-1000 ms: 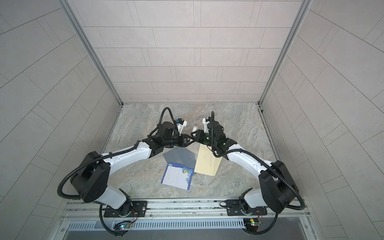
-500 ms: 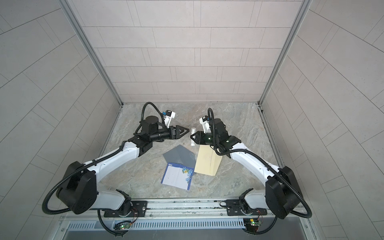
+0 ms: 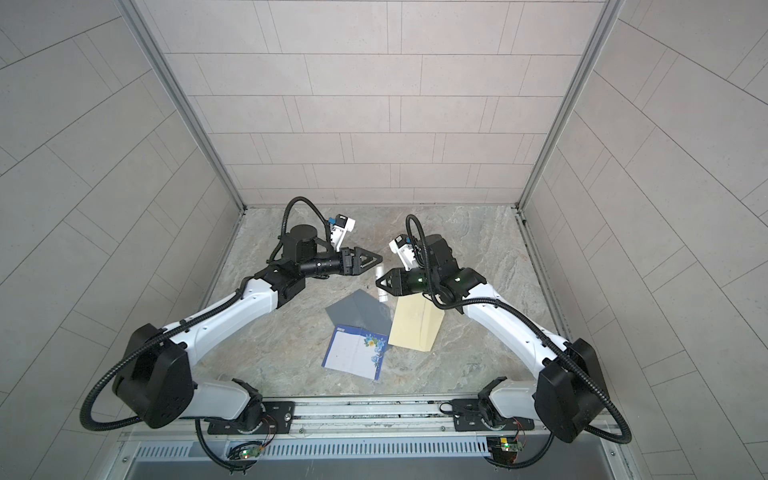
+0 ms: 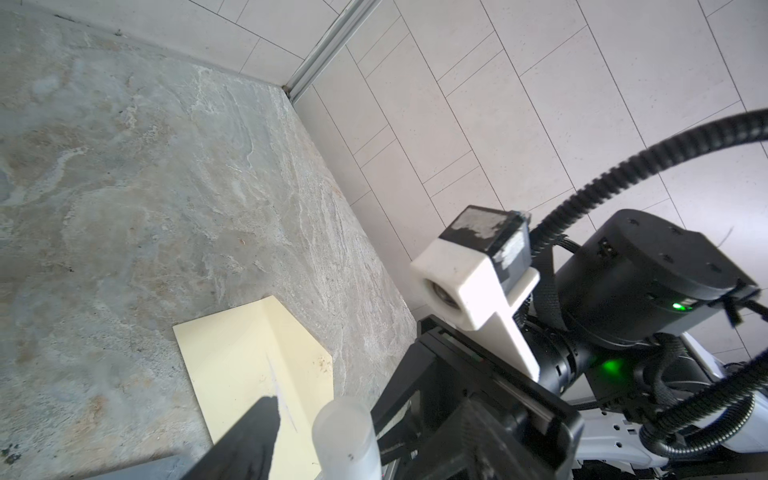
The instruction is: Place the letter into the envelope and seal it
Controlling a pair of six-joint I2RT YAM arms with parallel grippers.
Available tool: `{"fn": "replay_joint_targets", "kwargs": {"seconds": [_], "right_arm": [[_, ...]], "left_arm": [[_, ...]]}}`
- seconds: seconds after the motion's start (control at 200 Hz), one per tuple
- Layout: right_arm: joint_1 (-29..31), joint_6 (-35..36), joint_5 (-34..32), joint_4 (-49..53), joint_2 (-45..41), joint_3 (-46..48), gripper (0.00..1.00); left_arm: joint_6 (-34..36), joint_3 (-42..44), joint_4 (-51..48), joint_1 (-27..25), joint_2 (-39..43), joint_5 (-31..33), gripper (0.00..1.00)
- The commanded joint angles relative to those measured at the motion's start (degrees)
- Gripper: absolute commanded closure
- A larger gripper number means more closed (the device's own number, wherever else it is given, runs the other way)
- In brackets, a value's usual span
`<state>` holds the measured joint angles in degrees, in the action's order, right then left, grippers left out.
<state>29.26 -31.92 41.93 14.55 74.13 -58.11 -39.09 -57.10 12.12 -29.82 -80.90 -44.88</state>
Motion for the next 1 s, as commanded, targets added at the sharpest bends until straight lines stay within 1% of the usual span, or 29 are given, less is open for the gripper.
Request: {"fn": "replay_joint_targets", "kwargs": {"seconds": [0.0, 0.225, 0.36, 0.475, 0.51, 0.54, 0.55, 0.58, 0.666, 0.681, 0.706, 0.736, 0.756, 0.771, 0.796, 0.826, 0.861, 0.886, 0.936, 0.996], "right_arm": [[0.38, 0.96, 0.75, -0.57, -0.75, -2.12, 0.92], [0.56, 1.06, 0.04, -0.63, 1.88, -4.70, 0.93], [0.67, 1.61, -0.62, -0.31, 3.79, -6.33, 0.93], [1.24, 2.09, -0.62, -0.31, 5.20, -7.67, 0.93], [1.39, 2.27, -0.63, -0.17, 5.49, -8.10, 0.92], [1.54, 2.34, -0.47, -0.05, 5.65, -8.37, 0.92], [1.60, 2.38, -0.39, -0.11, 5.69, -8.43, 0.92], [1.69, 2.39, -0.36, -0.13, 5.72, -8.52, 0.91], [1.74, 2.56, -0.71, -0.04, 5.24, -8.22, 0.89], [1.76, 2.64, -0.83, 0.01, 5.09, -8.06, 0.87], [1.70, 2.65, -1.22, 0.11, 4.73, -7.86, 0.80], [1.66, 2.65, -2.12, 0.55, 4.28, -7.58, 0.66], [1.67, 2.65, -2.71, 0.80, 3.89, -7.36, 0.57], [1.66, 2.61, -3.18, 0.91, 3.54, -7.12, 0.48], [1.60, 2.45, -4.03, 0.79, 2.89, -6.64, 0.38], [1.53, 1.92, -5.46, 0.35, 1.99, -5.88, 0.30], [1.46, 0.95, -6.86, -0.87, 0.75, -4.67, 0.25], [1.31, -0.07, -7.48, -2.67, -0.15, -3.61, 0.23], [0.96, -2.95, -8.23, -6.49, -1.77, -1.04, 0.21], [0.86, -7.33, -9.31, -13.19, -3.24, 2.15, 0.20]], "left_arm": [[0.31, 0.05, 0.41, -0.51, -0.37, -1.08, 0.30], [-0.45, 1.61, 0.97, -1.03, -0.83, -1.44, 0.42], [-0.88, 2.58, 1.60, -1.14, -0.95, -1.52, 0.51], [-1.97, 3.11, 2.71, -1.21, -1.39, -1.19, 0.68], [-2.13, 3.11, 2.97, -1.15, -1.49, -0.70, 0.75], [-2.09, 3.14, 3.37, -1.16, -1.67, 0.12, 0.79], [-3.35, 3.14, 3.46, -1.15, -1.66, 0.38, 0.80], [-4.22, 3.04, 3.78, -1.10, -1.72, 1.18, 0.84], [-5.84, 2.76, 4.10, -1.12, -1.72, 5.00, 0.93], [-5.97, 2.64, 4.04, -1.11, -1.65, 5.64, 0.94], [-6.28, 2.46, 3.73, -1.11, -1.50, 7.37, 0.96], [-6.58, 2.11, 2.57, -1.04, -1.06, 9.84, 1.00], [-6.53, 1.74, 1.66, -1.03, -0.78, 11.22, 1.00], [-6.56, 1.47, 0.99, -1.03, -0.50, 12.42, 1.00], [-6.48, 0.87, -0.40, -0.94, -0.05, 14.25, 1.00], [-6.44, 0.33, -2.01, -0.94, 0.55, 16.46, 1.00], [-6.72, -0.30, -3.78, -0.85, 1.24, 19.33, 1.00], [-7.26, -0.58, -4.73, -0.80, 1.99, 21.46, 1.00], [-9.19, -0.37, -5.12, -0.54, 3.40, 25.16, 1.00], [-13.59, 0.68, -4.11, -0.24, 4.85, 28.73, 1.00]]}}
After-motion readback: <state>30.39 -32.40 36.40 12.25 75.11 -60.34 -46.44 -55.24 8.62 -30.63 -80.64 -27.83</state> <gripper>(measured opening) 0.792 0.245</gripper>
